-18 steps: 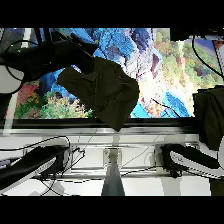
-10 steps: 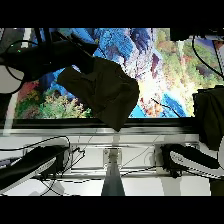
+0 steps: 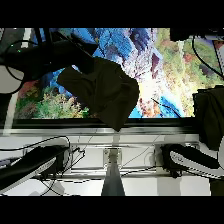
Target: Fold the clothes and pants, and hang the long-sleeved shirts on hangers.
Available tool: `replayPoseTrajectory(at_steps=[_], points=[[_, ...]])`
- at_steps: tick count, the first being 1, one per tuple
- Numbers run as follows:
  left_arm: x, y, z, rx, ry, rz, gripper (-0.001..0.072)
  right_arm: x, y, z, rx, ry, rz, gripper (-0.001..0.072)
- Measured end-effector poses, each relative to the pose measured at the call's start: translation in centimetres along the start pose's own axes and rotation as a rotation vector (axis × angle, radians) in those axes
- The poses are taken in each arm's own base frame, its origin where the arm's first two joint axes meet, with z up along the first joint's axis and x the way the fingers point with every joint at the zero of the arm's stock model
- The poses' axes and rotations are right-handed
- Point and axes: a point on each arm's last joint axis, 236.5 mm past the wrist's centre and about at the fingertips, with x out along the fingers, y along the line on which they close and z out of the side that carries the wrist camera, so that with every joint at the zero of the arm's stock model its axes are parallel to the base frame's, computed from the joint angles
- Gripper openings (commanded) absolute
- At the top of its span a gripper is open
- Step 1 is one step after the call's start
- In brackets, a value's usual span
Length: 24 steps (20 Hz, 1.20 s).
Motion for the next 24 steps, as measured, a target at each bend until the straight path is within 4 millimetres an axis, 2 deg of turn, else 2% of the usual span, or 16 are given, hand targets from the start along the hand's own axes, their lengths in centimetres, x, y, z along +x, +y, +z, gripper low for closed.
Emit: replayPoseTrajectory(at_steps=[3,6,8,9,11,13,14,15,16,17,19,21,22,23,24], points=[[0.0,0.0,0.0,0.0,0.0,0.0,0.0013,0.1,0.1,-0.1,-0.006,0.003,0.003,0.0007],[0.0,0.0,0.0,0.0,0.0,0.0,0.0013,1.2,-1.2,-2.4,-0.051,0.095,-0.017,0.0007],[0.0,0.0,0.0,-0.005,0.001,-0.001,0.0013,2.5,-2.5,-6.3,-0.035,0.219,-0.019,0.0006],[0.0,0.0,0.0,-0.005,0.001,-0.001,0.0013,3.2,-3.0,-9.1,-0.008,0.296,-0.004,0.0006],[0.0,-0.1,-0.1,-0.009,0.002,-0.003,0.0013,4.5,-2.4,-14.8,0.084,0.438,0.076,0.0006],[0.0,-0.2,-0.3,-0.011,0.014,-0.008,0.0013,5.3,0.1,-20.5,0.192,0.568,0.215,0.0008],[0.1,-0.2,-0.5,-0.011,0.023,-0.011,0.0013,5.4,2.0,-22.9,0.244,0.619,0.299,0.0009],[0.1,-0.3,-0.7,-0.011,0.03,-0.014,0.0013,5.6,4.2,-25.1,0.3,0.664,0.383,0.0069],[0.1,-0.4,-1.0,-0.012,0.04,-0.017,0.0013,5.7,6.3,-27.0,0.353,0.696,0.45,0.0258],[0.1,-0.4,-1.1,-0.013,0.046,-0.018,0.0013,6.0,8.1,-28.5,0.402,0.712,0.498,0.0403],[0.1,-0.5,-1.2,-0.013,0.051,-0.021,0.0024,7.1,11.1,-30.8,0.499,0.716,0.545,0.0424],[0.1,-0.5,-1.3,-0.013,0.055,-0.022,0.0025,8.4,13.5,-32.3,0.605,0.705,0.552,0.0423],[0.0,-0.5,-1.3,-0.013,0.056,-0.022,0.0071,9.0,14.3,-32.6,0.649,0.7,0.543,0.0423],[0.0,-0.4,-1.4,-0.014,0.057,-0.02,0.0164,9.6,14.9,-32.9,0.688,0.694,0.532,0.0423],[0.0,-0.2,-1.3,-0.017,0.055,-0.015,0.0162,10.2,15.5,-33.0,0.72,0.687,0.523,0.0422]])
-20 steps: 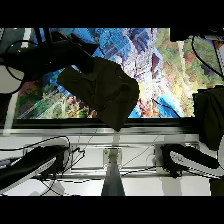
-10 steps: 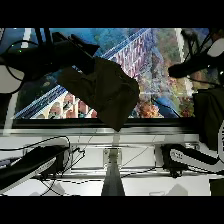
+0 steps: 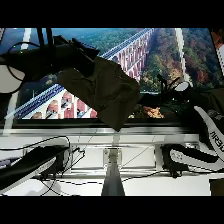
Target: Fold the clothes and pants, and hang the long-sleeved shirts on hangers.
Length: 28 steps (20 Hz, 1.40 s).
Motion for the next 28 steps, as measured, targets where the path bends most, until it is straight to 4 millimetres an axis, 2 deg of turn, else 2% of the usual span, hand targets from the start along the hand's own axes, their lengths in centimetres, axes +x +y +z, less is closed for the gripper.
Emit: replayPoseTrajectory(at_steps=[2,4,5,7,9,11,14,16,18,20,22,23,24,25,26,28], points=[[-0.2,1.1,0.2,-0.023,-0.009,0.025,0.0162,1.3,0.5,-0.2,0.041,-0.004,0.016,0.0422],[-0.7,3.2,0.4,-0.059,-0.021,0.073,0.0162,2.4,0.9,-0.3,0.077,-0.004,0.03,0.042],[-1.2,4.5,0.4,-0.082,-0.028,0.103,0.0162,2.8,1.1,-0.2,0.095,-0.007,0.037,0.0358],[-2.3,7.5,0.5,-0.117,-0.044,0.174,0.0162,3.5,0.9,-0.1,0.112,-0.015,0.034,0.0132],[-3.7,10.7,0.4,-0.155,-0.058,0.252,0.016,3.7,0.7,0.6,0.114,-0.04,0.023,0.0009],[-5.4,14.0,0.0,-0.204,-0.069,0.334,0.0159,3.5,1.0,1.7,0.096,-0.071,0.022,0.0008],[-8.3,18.7,-1.2,-0.281,-0.071,0.459,0.0157,2.1,3.2,3.2,-0.001,-0.095,0.056,0.0008],[-10.8,21.9,-2.5,-0.323,-0.061,0.553,0.0156,0.0,5.2,4.7,-0.109,-0.131,0.06,0.0008],[-14.5,25.4,-4.3,-0.375,-0.049,0.674,0.0157,-3.3,7.5,6.5,-0.234,-0.198,0.041,0.0008],[-18.1,28.0,-6.6,-0.435,-0.021,0.779,0.0156,-8.1,10.2,8.4,-0.358,-0.31,-0.002,0.0008],[-20.5,29.7,-9.1,-0.495,0.012,0.852,0.0164,-13.1,12.9,9.7,-0.464,-0.436,-0.045,0.0008],[-20.9,30.3,-10.5,-0.523,0.034,0.869,0.0244,-15.7,14.3,10.0,-0.51,-0.502,-0.061,0.0008],[-20.9,30.7,-12.2,-0.558,0.064,0.873,0.0437,-18.6,15.7,10.3,-0.558,-0.581,-0.082,0.0008],[-20.5,30.9,-13.8,-0.591,0.091,0.866,0.0482,-21.2,16.9,10.2,-0.598,-0.652,-0.1,0.0008],[-19.5,30.8,-15.8,-0.632,0.127,0.844,0.0482,-23.4,18.0,9.9,-0.629,-0.711,-0.112,0.0008],[-16.9,30.0,-19.7,-0.72,0.2,0.773,0.0481,-26.2,19.2,9.2,-0.669,-0.784,-0.131,0.0008]])
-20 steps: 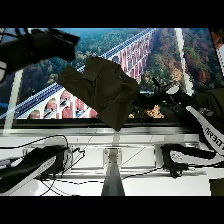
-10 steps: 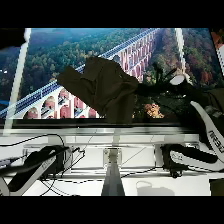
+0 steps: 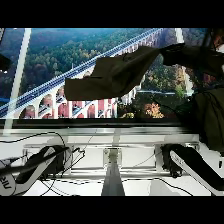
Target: Fold the clothes and pants, and hang the long-sleeved shirts on hangers.
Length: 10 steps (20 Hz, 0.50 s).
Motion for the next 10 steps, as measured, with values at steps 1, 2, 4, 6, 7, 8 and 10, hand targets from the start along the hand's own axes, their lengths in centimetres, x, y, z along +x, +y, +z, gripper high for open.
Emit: replayPoseTrajectory(at_steps=[1,2,4,6,7,8,10], points=[[1.5,-0.4,-2.1,-0.018,0.062,-0.026,0.0481,-0.7,0.1,0.5,-0.012,-0.016,-0.006,0.0008],[3.2,-1.1,-4.5,-0.031,0.136,-0.058,0.0481,-1.1,0.2,0.5,-0.02,-0.017,-0.01,0.0008],[5.9,-2.9,-9.4,-0.03,0.275,-0.131,0.0481,-1.4,0.2,0.2,-0.028,-0.007,-0.015,0.0009],[8.1,-5.2,-13.9,-0.023,0.404,-0.214,0.0482,-1.4,0.2,-0.2,-0.03,0.007,-0.017,0.0008],[9.0,-6.5,-15.8,-0.018,0.462,-0.255,0.0481,-1.4,0.1,-0.3,-0.03,0.011,-0.018,0.0009],[9.8,-7.8,-17.7,-0.01,0.518,-0.297,0.0481,-1.4,0.1,-0.4,-0.03,0.013,-0.018,0.0008],[11.5,-10.2,-20.6,0.018,0.589,-0.368,0.0481,-1.3,0.1,-0.5,-0.03,0.017,-0.019,0.0008]])
